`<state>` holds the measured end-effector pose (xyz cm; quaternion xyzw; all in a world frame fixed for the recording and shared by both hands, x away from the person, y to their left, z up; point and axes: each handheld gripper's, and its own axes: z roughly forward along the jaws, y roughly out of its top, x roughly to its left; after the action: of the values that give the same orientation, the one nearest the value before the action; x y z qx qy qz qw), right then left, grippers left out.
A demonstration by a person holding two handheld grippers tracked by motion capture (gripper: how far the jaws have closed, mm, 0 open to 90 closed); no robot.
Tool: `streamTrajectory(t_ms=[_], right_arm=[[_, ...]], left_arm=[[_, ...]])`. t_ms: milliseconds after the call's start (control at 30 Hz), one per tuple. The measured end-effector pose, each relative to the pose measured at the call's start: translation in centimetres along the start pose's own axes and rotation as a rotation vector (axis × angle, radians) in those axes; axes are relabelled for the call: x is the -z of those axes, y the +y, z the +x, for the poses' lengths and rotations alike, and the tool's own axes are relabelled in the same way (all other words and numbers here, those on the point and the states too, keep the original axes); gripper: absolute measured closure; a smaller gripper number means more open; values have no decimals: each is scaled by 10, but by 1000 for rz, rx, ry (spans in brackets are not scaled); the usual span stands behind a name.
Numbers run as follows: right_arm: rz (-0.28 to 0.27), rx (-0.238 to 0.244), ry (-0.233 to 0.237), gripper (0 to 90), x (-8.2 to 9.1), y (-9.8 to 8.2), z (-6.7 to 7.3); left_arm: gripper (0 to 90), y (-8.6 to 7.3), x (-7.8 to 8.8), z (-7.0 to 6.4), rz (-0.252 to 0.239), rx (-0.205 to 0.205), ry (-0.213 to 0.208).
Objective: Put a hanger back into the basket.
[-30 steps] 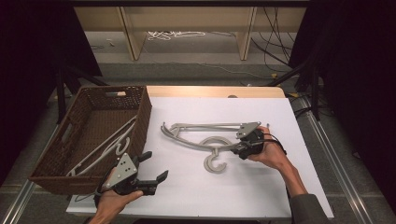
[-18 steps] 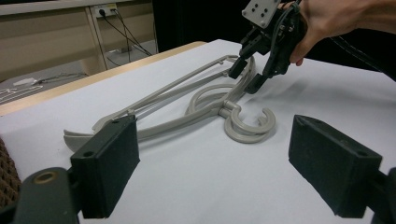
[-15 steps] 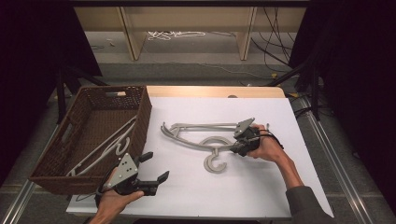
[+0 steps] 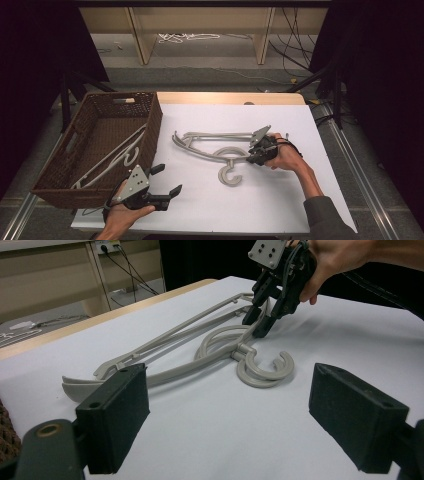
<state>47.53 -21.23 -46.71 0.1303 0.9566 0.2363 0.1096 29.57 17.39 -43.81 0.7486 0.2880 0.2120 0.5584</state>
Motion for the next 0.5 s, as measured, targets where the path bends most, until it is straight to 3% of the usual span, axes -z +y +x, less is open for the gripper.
streamTrajectory(t_ms=[133,267,433,500], right_arm=[[19,55,19,696,0,3,-2],[59,172,40,745,2,8,-1],[27,260,42,784,10,11,2],[22,273,41,789,13,11,3]], left_arm=[[162,-1,-1,0,0,0,0],[163,-1,-1,0,1,-1,1],[165,-1,-1,-1,14,-16,3],[165,-1,0,-2,21,-24,5]])
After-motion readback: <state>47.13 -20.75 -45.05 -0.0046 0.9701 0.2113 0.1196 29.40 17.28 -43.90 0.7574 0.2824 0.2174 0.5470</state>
